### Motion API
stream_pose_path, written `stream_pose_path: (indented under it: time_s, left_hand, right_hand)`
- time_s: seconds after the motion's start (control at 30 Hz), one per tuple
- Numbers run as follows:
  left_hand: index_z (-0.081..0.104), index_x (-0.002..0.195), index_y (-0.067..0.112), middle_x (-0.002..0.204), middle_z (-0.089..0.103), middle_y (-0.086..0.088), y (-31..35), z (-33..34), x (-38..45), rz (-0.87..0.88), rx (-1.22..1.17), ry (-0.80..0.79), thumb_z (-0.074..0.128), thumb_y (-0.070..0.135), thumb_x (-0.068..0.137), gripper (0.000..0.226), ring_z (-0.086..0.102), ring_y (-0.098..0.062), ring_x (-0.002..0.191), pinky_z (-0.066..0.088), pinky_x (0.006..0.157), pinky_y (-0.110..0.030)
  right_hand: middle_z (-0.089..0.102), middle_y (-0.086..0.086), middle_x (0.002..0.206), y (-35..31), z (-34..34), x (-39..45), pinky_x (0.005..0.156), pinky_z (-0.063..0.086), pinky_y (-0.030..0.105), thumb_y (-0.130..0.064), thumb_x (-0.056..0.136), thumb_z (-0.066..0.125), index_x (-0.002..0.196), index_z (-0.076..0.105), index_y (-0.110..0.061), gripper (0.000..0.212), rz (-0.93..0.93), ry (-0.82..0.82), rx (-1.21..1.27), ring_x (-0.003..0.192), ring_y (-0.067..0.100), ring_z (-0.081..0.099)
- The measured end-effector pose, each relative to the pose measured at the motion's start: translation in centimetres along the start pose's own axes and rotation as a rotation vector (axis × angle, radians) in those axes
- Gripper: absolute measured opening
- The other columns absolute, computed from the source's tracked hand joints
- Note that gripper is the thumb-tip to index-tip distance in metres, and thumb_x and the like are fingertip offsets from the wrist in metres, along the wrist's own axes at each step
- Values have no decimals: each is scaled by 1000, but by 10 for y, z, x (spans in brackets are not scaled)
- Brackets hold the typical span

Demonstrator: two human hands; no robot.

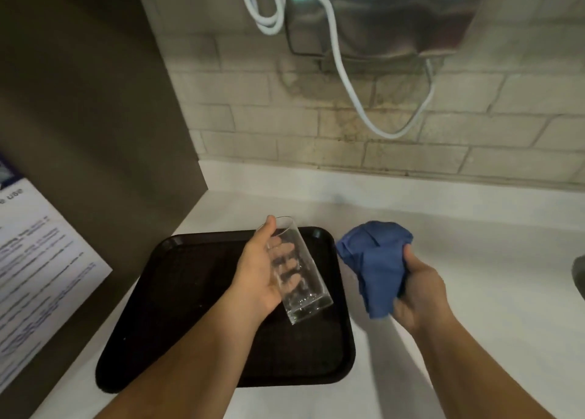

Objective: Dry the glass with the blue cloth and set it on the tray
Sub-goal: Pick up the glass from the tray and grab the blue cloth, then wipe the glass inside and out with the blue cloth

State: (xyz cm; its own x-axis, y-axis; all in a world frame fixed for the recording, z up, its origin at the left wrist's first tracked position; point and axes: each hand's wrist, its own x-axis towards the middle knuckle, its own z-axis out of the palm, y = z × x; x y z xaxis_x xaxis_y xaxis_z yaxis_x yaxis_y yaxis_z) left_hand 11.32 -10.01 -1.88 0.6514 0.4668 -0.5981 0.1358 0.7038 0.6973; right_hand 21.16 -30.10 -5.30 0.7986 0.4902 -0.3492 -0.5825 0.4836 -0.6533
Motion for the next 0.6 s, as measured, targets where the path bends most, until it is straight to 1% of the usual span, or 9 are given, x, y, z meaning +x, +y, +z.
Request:
stream_pose_path:
  time_s: [0.1,0.13,0.17,0.2,0.27,0.33,0.4,0.5,0.6]
  left_hand:
    - [68,122,11,99,70,-7,2,3,-4,6,92,5,70,60,91,58,64,-25,84,49,72,-39]
    - [69,122,9,98,72,-8,4,4,-6,1,121,-10,71,63,88,63,67,-26,84,52,72,-39]
    - [72,124,8,100,75,-10,5,4,-7,-12,143,-37,73,66,84,70,71,-28,86,55,74,-40]
    - [75,125,7,102,78,-13,5,3,-6,-25,146,-66,74,69,81,76,74,-31,89,57,77,-41]
    - [79,123,7,111,80,-19,6,-1,-6,-35,142,-81,70,71,84,76,76,-36,98,60,83,-44]
    - [80,122,8,116,80,-21,8,-8,-5,-28,147,-73,67,71,86,74,76,-38,102,60,86,-45]
    - [81,121,9,114,80,-20,9,-16,-5,-18,152,-66,66,74,85,75,76,-37,101,61,88,-46]
    - [78,126,13,117,80,-20,7,-18,-11,45,156,-66,76,81,66,91,76,-38,109,60,100,-51]
    - [71,135,15,122,79,-20,9,-18,-18,99,110,-73,88,79,46,112,78,-38,111,61,99,-53]
  right_hand:
    - [75,15,74,8,40,-16,67,58,35,-37,92,47,81,78,-2,48,46,-107,4,65,26,72]
    - [75,13,73,14,50,-21,68,57,32,-27,85,53,78,78,-2,37,47,-127,-132,66,22,72]
    - [76,10,83,24,54,-27,69,55,26,-19,78,54,90,78,-4,30,-23,-224,-418,72,16,72]
    - [74,5,105,32,60,-31,77,52,21,-15,78,51,117,69,-10,44,-82,-334,-709,87,10,70]
    - [43,-8,146,45,72,-35,101,40,20,-18,92,41,152,21,-29,64,-118,-488,-1109,120,3,52]
    - [15,-17,159,48,77,-40,118,25,27,-25,99,38,154,-4,-34,70,-180,-535,-1234,141,3,29]
    - [5,-18,162,50,80,-38,122,16,28,-33,100,40,153,-9,-33,72,-277,-539,-1325,146,-1,13]
    - [37,-8,154,57,99,-31,114,34,28,-39,99,41,153,13,-33,61,-425,-511,-1239,137,3,40]
    - [70,2,113,61,115,-19,98,50,35,-37,101,37,127,56,-20,36,-295,-354,-948,103,12,67]
